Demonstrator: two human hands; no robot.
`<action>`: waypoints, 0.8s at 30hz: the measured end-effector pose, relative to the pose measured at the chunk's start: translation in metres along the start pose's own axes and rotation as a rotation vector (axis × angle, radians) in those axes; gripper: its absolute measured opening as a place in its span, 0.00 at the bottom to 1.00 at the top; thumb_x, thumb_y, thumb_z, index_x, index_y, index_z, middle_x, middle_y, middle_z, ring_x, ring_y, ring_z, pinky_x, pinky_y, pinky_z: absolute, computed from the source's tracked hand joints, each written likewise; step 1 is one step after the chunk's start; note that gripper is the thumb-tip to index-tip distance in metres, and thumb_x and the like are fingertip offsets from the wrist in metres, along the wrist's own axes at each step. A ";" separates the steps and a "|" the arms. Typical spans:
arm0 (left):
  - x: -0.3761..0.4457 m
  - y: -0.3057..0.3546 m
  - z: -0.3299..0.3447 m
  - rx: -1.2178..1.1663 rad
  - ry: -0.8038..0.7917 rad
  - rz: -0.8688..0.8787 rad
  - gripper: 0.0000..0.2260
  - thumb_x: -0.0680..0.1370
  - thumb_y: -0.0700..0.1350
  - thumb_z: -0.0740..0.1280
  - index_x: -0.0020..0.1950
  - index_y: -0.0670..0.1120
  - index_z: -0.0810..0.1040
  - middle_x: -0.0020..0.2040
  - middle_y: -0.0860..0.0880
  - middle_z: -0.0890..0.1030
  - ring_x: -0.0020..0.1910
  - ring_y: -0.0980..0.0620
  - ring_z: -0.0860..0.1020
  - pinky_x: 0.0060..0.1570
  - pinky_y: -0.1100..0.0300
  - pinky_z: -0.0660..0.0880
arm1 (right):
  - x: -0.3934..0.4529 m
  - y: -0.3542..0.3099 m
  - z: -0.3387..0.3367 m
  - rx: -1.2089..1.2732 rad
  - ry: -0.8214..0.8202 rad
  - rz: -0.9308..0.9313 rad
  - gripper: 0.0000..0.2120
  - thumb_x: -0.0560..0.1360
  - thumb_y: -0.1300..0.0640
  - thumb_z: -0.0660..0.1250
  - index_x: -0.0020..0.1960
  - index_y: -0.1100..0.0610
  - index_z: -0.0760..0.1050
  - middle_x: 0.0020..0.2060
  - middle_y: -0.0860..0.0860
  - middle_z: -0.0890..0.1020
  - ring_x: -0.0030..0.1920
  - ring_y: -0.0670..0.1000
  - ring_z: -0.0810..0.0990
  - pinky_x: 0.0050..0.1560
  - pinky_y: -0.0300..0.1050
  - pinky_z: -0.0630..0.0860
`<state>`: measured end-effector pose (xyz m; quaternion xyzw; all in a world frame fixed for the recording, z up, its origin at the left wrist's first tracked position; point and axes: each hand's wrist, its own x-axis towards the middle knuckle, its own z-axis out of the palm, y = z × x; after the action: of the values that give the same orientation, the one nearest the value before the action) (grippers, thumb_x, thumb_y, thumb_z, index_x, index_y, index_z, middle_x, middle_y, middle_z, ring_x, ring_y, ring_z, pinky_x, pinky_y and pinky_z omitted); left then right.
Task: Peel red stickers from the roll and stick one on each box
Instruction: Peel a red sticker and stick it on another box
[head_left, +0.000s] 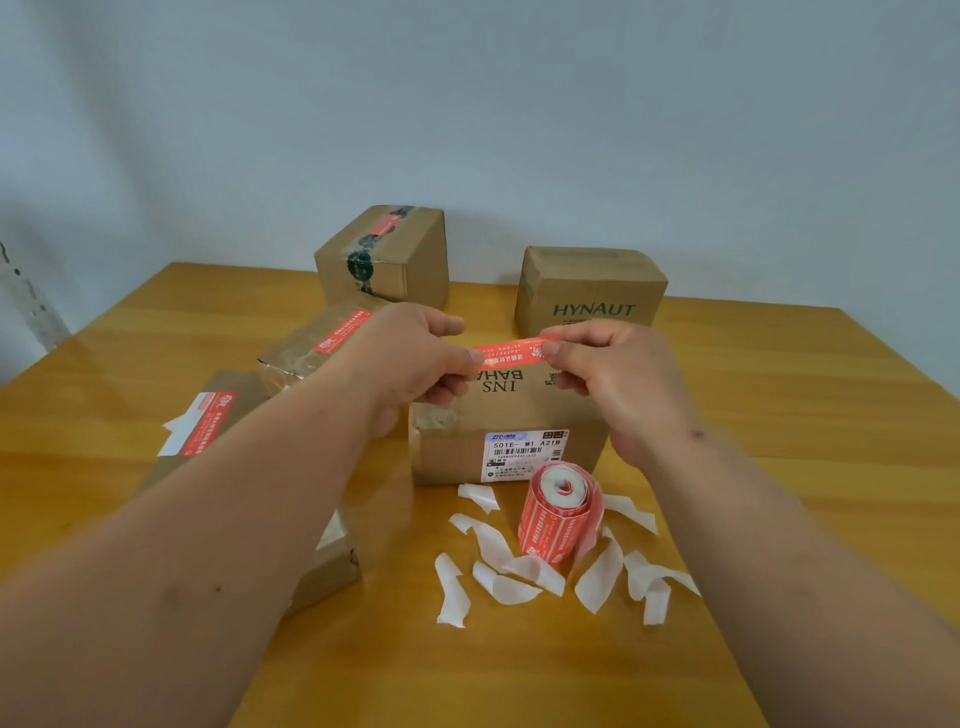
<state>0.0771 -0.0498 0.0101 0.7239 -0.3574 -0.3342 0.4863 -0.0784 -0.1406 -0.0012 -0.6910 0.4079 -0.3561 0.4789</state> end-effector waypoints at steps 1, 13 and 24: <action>0.005 0.001 -0.001 0.016 -0.012 -0.015 0.21 0.74 0.37 0.72 0.67 0.45 0.74 0.43 0.42 0.85 0.38 0.50 0.81 0.43 0.56 0.81 | 0.003 0.001 0.001 -0.027 0.001 0.004 0.04 0.73 0.58 0.71 0.43 0.49 0.82 0.35 0.47 0.83 0.32 0.44 0.78 0.39 0.39 0.73; 0.048 0.005 0.016 0.687 0.018 0.107 0.05 0.77 0.39 0.65 0.48 0.41 0.80 0.44 0.42 0.83 0.44 0.45 0.82 0.46 0.49 0.82 | 0.037 0.018 0.013 -0.513 -0.010 -0.069 0.05 0.75 0.56 0.66 0.47 0.53 0.80 0.44 0.47 0.81 0.44 0.46 0.77 0.38 0.38 0.71; 0.050 -0.004 0.027 0.987 0.043 0.147 0.05 0.77 0.43 0.64 0.50 0.45 0.77 0.45 0.48 0.79 0.43 0.50 0.78 0.38 0.59 0.74 | 0.044 0.017 0.013 -0.624 -0.080 -0.006 0.28 0.71 0.58 0.68 0.70 0.50 0.66 0.55 0.50 0.79 0.53 0.50 0.76 0.43 0.40 0.71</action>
<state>0.0821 -0.1036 -0.0089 0.8473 -0.5130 -0.0753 0.1153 -0.0522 -0.1792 -0.0164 -0.8193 0.4763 -0.1877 0.2583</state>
